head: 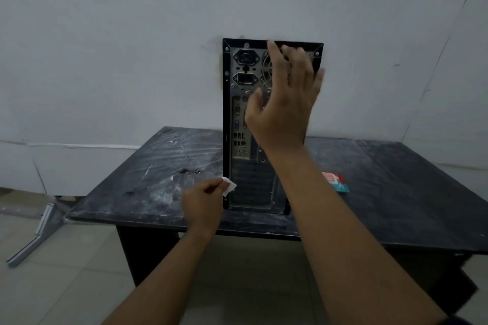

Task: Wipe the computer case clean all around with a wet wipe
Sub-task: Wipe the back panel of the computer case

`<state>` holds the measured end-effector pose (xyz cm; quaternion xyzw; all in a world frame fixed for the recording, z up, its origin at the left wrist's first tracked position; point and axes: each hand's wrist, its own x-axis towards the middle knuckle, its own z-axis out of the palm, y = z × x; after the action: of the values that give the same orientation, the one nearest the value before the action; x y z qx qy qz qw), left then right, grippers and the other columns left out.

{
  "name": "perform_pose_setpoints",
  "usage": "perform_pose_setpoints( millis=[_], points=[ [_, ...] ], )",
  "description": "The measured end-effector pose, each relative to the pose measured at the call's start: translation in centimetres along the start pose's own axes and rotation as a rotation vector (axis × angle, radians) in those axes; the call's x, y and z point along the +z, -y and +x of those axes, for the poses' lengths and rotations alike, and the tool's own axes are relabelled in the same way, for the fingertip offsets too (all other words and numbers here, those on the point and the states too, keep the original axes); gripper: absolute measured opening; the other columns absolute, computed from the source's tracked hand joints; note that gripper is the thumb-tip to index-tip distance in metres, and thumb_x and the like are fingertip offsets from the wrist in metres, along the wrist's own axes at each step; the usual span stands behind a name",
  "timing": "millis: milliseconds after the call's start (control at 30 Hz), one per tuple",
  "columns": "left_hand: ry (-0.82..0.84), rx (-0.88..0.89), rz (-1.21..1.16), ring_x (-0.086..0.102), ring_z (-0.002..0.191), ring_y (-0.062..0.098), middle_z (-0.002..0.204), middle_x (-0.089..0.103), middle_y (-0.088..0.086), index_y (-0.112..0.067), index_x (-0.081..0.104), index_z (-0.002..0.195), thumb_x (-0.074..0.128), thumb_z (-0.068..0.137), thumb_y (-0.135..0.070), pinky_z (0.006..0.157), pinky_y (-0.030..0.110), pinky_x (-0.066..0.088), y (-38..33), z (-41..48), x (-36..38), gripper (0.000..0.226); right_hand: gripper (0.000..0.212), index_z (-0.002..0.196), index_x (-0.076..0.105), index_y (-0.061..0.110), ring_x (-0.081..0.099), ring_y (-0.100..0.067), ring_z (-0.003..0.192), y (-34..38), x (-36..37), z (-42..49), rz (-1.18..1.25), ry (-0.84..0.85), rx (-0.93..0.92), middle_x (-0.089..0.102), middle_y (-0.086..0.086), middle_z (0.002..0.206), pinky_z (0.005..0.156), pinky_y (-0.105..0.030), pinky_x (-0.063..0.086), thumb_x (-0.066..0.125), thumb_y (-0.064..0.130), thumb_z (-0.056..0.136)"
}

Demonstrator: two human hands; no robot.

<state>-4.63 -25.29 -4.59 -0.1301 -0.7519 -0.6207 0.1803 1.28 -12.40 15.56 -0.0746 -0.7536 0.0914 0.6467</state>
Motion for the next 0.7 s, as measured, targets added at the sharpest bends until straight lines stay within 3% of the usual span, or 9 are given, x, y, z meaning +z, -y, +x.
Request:
perform_pose_setpoints(
  millis=[133, 267, 367, 500, 567, 633, 700],
  points=[
    [-0.042, 0.056, -0.080, 0.073, 0.082, -0.004, 0.088, 0.078, -0.012, -0.021, 0.084, 0.105, 0.084, 0.092, -0.021, 0.074, 0.005, 0.052, -1.6, 1.3, 0.0, 0.013, 0.089, 0.165, 0.029, 0.011, 0.019, -0.031, 0.162, -2.4, -0.3, -8.1, 0.097, -0.040, 0.284, 0.023, -0.016, 0.172, 0.129, -0.064, 0.017, 0.068, 0.013, 0.085],
    [-0.053, 0.041, -0.006, 0.070, 0.080, -0.007, 0.087, 0.076, -0.012, -0.017, 0.085, 0.101, 0.084, 0.091, -0.015, 0.072, 0.005, 0.051, 0.7, 0.0, 0.7, 0.010, 0.103, 0.169, 0.006, 0.022, 0.015, -0.031, 0.163, -6.3, -0.4, -15.8, 0.167, 0.114, 0.572, 0.011, -0.008, 0.175, 0.121, -0.065, 0.036, 0.073, 0.029, 0.090],
    [0.052, 0.007, 0.109, 0.073, 0.083, 0.003, 0.090, 0.079, -0.008, -0.018, 0.087, 0.098, 0.085, 0.089, -0.011, 0.075, 0.014, 0.056, 4.0, -1.7, 0.4, 0.011, 0.103, 0.168, 0.006, 0.027, 0.022, -0.031, 0.159, -7.6, -0.8, -19.4, 0.197, 0.219, 0.628, 0.018, -0.005, 0.172, 0.119, -0.063, 0.040, 0.076, 0.031, 0.093],
    [0.088, -0.024, 0.177, 0.068, 0.080, -0.005, 0.092, 0.081, -0.005, -0.017, 0.087, 0.097, 0.086, 0.088, -0.012, 0.073, 0.001, 0.047, 4.6, -1.9, 0.3, 0.011, 0.100, 0.168, 0.004, 0.030, 0.027, -0.032, 0.158, -8.9, -0.2, -21.3, 0.216, 0.383, 0.701, 0.022, -0.007, 0.173, 0.122, -0.060, 0.038, 0.071, 0.050, 0.096],
    [0.073, -0.026, 0.139, 0.068, 0.081, -0.009, 0.091, 0.081, -0.005, -0.016, 0.086, 0.098, 0.086, 0.087, -0.010, 0.075, 0.004, 0.052, 4.1, -1.8, 0.1, 0.013, 0.098, 0.167, 0.007, 0.033, 0.035, -0.030, 0.154, -9.5, 0.1, -21.4, 0.247, 0.411, 0.696, 0.029, -0.006, 0.170, 0.117, -0.058, 0.045, 0.068, 0.057, 0.095],
    [0.094, 0.014, 0.167, 0.069, 0.080, -0.006, 0.090, 0.080, -0.006, -0.017, 0.086, 0.098, 0.086, 0.087, -0.011, 0.074, 0.009, 0.055, 4.3, -2.1, 0.1, 0.012, 0.093, 0.167, 0.013, 0.030, 0.039, -0.024, 0.151, -9.9, 0.2, -21.7, 0.249, 0.419, 0.642, 0.034, -0.004, 0.167, 0.116, -0.053, 0.048, 0.070, 0.052, 0.096],
    [0.124, 0.049, 0.267, 0.068, 0.078, 0.000, 0.092, 0.080, -0.005, -0.017, 0.086, 0.099, 0.085, 0.090, -0.016, 0.070, 0.006, 0.047, 4.6, -2.4, 0.1, 0.009, 0.087, 0.165, 0.018, 0.026, 0.040, -0.013, 0.145, -10.2, 0.3, -22.3, 0.233, 0.425, 0.593, 0.036, -0.001, 0.162, 0.114, -0.047, 0.050, 0.071, 0.045, 0.098]
  ],
)
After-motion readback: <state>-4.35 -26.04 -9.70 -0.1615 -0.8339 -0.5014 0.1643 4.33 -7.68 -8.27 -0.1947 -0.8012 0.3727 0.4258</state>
